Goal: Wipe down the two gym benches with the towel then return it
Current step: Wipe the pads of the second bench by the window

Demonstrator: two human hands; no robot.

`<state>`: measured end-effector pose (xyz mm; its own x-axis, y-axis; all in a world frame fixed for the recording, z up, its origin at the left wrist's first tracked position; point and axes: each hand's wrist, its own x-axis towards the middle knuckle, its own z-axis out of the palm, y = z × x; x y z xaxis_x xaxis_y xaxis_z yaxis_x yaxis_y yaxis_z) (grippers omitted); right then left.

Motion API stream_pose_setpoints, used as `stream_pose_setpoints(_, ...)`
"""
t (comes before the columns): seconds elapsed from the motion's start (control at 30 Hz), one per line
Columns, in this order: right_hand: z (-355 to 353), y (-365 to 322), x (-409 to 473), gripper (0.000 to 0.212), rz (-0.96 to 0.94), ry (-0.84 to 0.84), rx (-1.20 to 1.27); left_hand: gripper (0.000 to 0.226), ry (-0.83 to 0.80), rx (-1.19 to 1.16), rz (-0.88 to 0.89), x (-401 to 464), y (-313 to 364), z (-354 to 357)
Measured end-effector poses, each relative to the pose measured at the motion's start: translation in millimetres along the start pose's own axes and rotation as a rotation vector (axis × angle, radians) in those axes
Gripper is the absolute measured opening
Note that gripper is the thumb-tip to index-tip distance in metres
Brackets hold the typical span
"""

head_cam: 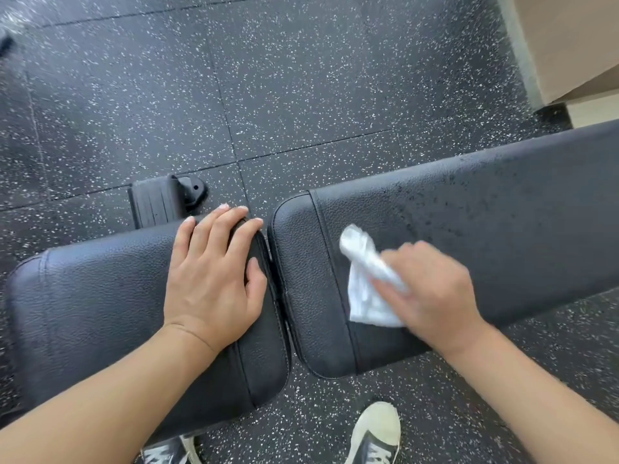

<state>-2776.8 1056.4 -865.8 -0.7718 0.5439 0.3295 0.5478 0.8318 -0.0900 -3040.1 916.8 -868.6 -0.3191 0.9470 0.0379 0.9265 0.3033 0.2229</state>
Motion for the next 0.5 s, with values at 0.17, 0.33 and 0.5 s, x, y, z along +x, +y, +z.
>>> stream_pose_setpoints(0.17, 27, -13, 92, 0.025, 0.474, 0.063, 0.057, 0.051, 0.0, 0.008, 0.001, 0, 2, -1)
stream_pose_setpoints(0.33, 30, -80, 91, 0.02, 0.287, 0.036, 0.182, 0.051, -0.016, 0.011, 0.001, 0, 1, -1)
stream_pose_setpoints(0.5, -2, -66, -22, 0.016, -0.089, -0.092, 0.323, 0.051, -0.009, 0.002, 0.0, 0, 2, -1)
